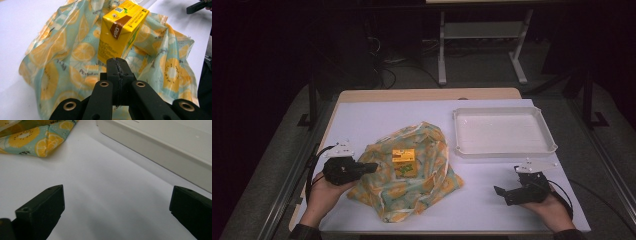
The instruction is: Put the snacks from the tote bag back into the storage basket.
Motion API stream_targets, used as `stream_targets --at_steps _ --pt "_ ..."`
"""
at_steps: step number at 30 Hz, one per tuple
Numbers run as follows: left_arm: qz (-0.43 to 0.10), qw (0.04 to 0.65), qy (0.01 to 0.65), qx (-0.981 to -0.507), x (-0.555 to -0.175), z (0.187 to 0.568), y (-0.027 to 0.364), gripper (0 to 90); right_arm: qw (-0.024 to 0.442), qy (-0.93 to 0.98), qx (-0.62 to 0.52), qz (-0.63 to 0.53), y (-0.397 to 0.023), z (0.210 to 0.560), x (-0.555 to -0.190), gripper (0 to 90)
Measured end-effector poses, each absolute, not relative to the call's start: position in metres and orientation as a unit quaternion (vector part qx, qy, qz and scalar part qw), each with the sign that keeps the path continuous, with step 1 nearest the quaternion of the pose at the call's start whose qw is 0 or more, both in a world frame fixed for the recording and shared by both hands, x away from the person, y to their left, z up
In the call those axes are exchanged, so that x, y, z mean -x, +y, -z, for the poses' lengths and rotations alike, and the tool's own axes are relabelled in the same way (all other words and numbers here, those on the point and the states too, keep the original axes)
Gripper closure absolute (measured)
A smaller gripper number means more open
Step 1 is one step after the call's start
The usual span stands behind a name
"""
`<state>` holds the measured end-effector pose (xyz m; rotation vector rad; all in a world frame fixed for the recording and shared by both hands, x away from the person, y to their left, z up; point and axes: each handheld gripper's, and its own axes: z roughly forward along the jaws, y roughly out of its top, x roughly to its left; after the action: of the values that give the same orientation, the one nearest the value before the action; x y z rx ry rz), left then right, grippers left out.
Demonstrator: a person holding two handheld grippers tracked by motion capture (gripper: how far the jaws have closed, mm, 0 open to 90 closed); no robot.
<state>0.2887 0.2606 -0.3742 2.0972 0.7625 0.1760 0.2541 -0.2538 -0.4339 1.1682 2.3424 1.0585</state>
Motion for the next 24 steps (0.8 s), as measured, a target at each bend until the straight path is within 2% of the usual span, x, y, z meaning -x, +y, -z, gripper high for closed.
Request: stream_targets --at_steps 24 --pt "-0.068 0.413 0.306 -0.855 -0.303 0.388 0.231 89.7 0.160 0.819 -0.409 -0.369 -0.253 0.434 -0.254 0.0"
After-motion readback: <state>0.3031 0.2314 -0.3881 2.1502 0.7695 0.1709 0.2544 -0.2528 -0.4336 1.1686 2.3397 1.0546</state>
